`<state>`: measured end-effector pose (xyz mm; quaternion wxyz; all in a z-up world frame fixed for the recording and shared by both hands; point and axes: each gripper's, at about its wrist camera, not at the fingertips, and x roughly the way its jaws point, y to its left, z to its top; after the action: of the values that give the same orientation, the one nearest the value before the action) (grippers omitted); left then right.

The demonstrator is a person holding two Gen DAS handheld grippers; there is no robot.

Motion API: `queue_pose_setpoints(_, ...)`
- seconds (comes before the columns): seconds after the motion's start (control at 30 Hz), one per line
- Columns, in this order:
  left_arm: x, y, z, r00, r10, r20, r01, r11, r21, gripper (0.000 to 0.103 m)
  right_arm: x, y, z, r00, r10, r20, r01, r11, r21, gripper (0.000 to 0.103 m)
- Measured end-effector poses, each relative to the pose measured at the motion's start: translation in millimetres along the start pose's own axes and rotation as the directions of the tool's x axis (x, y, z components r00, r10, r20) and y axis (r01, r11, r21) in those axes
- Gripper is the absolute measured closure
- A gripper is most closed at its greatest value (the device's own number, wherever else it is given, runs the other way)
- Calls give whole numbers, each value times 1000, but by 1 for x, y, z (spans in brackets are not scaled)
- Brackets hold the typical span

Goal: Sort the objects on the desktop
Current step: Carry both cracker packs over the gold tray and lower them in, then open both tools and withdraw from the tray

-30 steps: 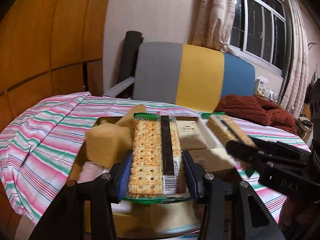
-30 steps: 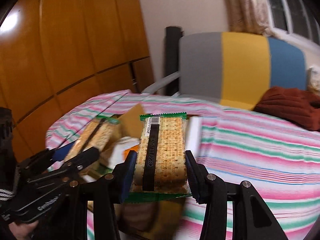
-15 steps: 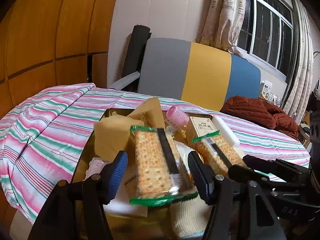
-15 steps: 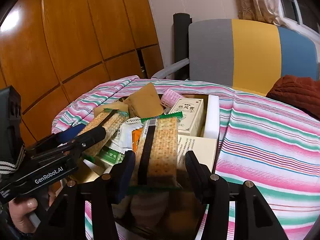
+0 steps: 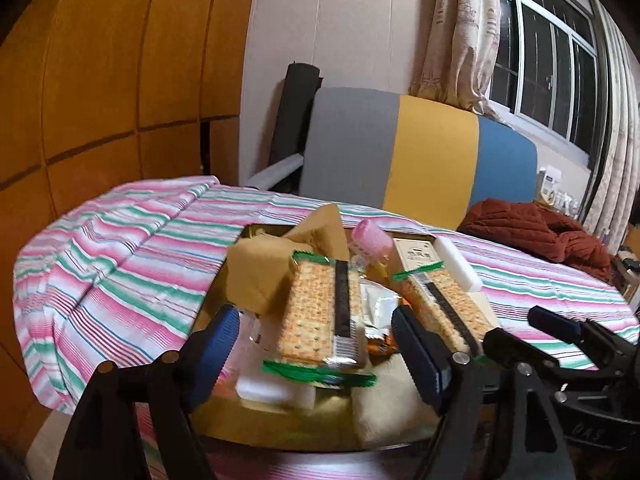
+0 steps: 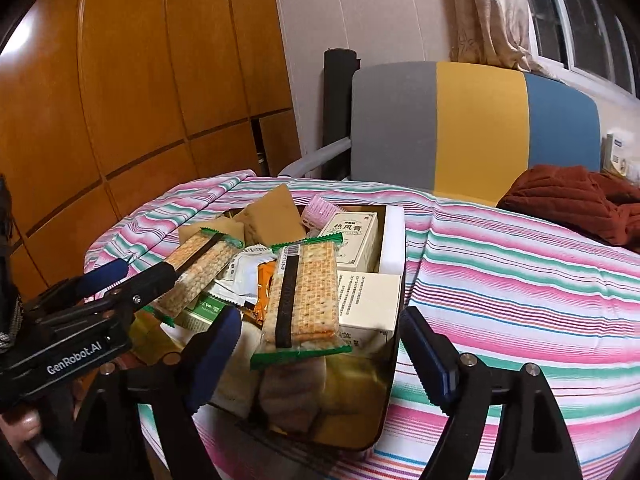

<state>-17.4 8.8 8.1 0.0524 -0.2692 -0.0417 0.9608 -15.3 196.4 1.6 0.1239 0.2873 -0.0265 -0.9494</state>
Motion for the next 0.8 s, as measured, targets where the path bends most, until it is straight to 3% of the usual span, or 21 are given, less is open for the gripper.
queue_pose_setpoints(0.13,-11,-8,1,996,95,6,-95,995,18,23,-7,1,0,1000,-4,13,4,1000,4,17)
queue_pose_setpoints(0.33,-29,-14,3,984,177,16,-178,983,43,27,-17,2,2,999,-31,23,31,999,7,14)
queue_pose_setpoints(0.67,-28,-12,-6,989,139,-49,-137,990,31,30,-21,8,0,999,-44,16,44,999,-10,11)
queue_pose_setpoints(0.8,-33,-13,-6,991,128,-28,-127,991,27,39,-21,13,0,999,-52,16,52,998,-29,10)
